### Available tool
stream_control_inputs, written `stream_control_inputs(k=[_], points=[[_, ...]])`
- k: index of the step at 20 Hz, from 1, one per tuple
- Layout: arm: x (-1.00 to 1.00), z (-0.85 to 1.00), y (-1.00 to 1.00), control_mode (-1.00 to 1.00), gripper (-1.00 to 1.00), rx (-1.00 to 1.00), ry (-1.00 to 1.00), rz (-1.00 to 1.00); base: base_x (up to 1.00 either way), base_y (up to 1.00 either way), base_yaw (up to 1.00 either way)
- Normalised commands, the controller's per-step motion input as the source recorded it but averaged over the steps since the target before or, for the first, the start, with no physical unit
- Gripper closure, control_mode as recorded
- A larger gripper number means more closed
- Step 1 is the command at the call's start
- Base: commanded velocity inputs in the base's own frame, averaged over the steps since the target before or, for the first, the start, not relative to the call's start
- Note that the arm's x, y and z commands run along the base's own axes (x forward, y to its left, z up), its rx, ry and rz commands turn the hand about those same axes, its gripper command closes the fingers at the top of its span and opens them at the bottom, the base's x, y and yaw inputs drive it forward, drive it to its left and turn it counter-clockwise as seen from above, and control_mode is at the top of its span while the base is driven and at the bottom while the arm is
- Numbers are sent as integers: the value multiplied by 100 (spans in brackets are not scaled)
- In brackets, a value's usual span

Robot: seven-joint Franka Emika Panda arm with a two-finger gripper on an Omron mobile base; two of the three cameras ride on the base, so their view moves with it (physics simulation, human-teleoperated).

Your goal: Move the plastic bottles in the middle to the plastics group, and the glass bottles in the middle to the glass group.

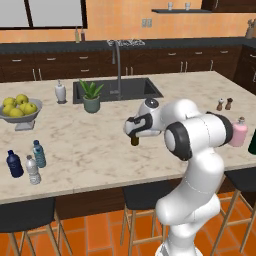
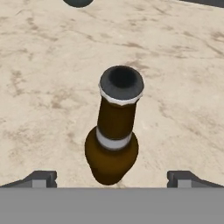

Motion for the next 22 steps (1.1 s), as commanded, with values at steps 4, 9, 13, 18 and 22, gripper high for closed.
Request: stream_control_inputs(k=[4, 9, 13, 18, 22], points=[[12, -1, 0, -100, -100, 0, 0, 0, 0, 0, 0], [1, -8, 1, -100, -100, 0, 0, 0, 0, 0, 0], [2, -8, 1, -100, -100, 0, 0, 0, 0, 0, 0], [0, -7, 5, -100, -100, 0, 0, 0, 0, 0, 0], [0, -9, 5, -100, -100, 0, 0, 0, 0, 0, 0]])
